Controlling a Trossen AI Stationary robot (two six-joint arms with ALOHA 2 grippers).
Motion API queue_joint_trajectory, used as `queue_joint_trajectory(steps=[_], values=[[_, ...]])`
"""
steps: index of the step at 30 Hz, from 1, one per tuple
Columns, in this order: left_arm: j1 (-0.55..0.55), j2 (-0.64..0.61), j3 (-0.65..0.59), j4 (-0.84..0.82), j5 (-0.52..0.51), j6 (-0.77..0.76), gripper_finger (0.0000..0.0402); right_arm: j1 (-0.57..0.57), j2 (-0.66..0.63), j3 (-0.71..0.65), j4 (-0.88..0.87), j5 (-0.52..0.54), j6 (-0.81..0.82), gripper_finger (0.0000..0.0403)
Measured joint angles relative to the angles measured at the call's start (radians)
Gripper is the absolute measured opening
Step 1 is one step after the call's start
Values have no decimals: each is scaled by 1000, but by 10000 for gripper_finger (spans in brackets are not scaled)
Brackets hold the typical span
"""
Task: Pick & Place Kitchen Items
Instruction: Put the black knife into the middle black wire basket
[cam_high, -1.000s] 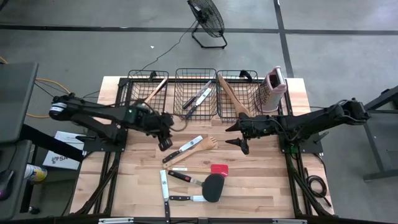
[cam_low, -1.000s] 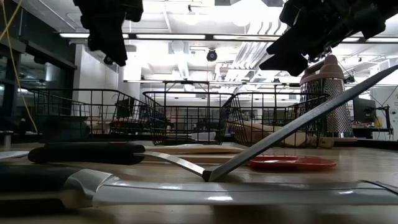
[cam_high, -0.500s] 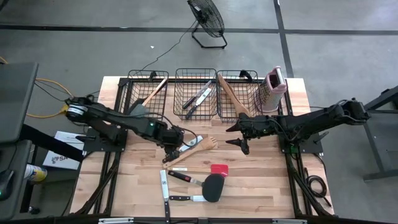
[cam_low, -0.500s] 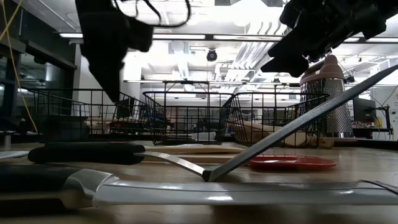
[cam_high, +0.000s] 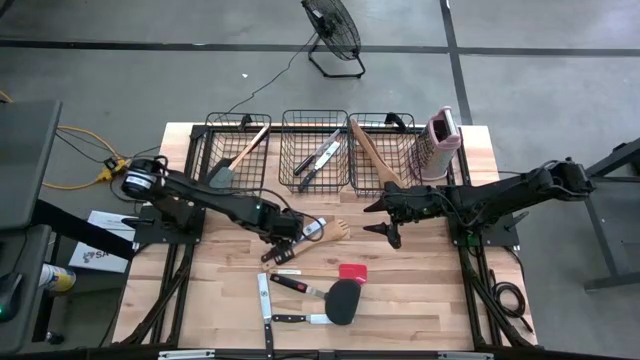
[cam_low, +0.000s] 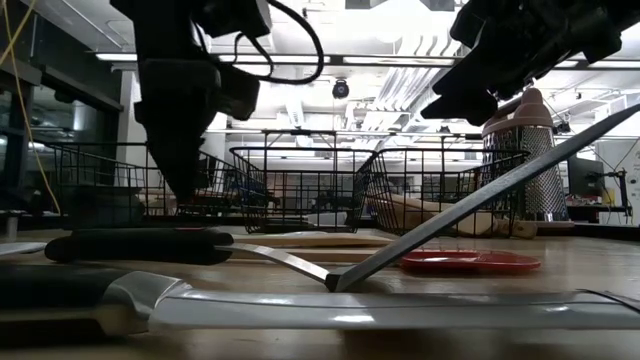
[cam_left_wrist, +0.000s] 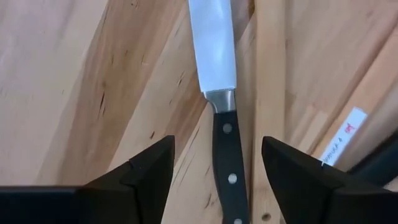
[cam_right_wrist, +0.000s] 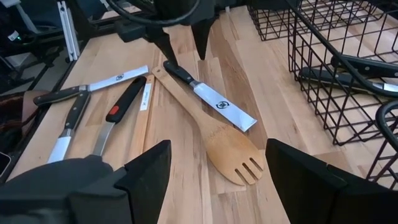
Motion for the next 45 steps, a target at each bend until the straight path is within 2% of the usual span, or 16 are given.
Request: queue_joint_trajectory(steps=[14, 18, 26, 30, 45], values=[[0, 117, 0, 15, -19, -2, 239, 0, 0, 0, 1, 8, 0, 254], [0, 123, 0, -2, -59, 1, 239, 0, 0, 0, 1, 10, 15, 254], [0, 123, 0, -7, -70, 26, 236, 0, 0, 0, -5, 23, 23, 254], [0, 123, -12, 7, -60, 43, 215, 0, 0, 0, -7, 23, 23, 254], [0, 118, -69, 61, -25, 45, 89, 0, 0, 0, -7, 23, 24, 254]])
